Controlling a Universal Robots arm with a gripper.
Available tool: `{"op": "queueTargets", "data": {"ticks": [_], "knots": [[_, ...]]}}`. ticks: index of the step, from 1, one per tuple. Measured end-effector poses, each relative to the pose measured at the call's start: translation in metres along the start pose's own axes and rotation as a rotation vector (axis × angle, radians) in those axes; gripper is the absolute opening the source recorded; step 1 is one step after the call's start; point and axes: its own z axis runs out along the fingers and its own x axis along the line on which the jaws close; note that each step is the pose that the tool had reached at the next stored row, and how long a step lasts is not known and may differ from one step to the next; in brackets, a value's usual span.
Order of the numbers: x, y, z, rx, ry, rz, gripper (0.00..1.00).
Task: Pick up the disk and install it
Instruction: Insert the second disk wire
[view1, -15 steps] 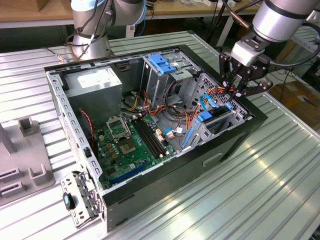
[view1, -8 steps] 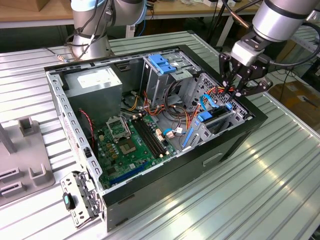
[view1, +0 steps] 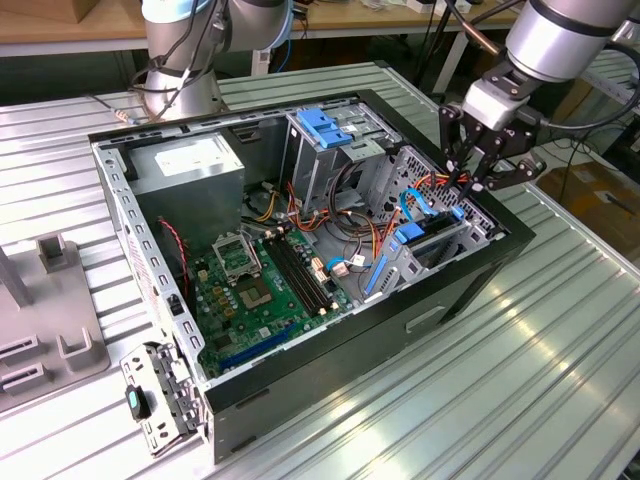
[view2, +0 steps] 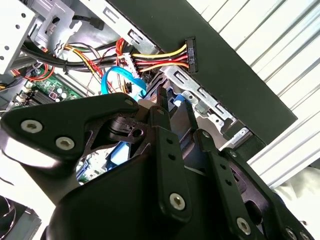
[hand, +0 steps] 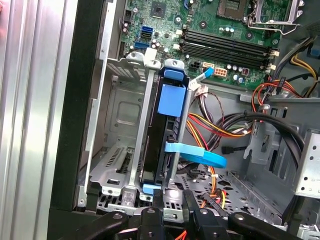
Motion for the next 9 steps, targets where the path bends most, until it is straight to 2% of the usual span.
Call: {"op": "queueTargets", "data": {"ticks": [2,9], "knots": [[-0.0002,-0.0032,0.0004,0.0,-0.0002,-0.001,0.3],[-0.0001,-0.0039,0.0005,0.0,-0.0002,-0.001,0.3]]}}
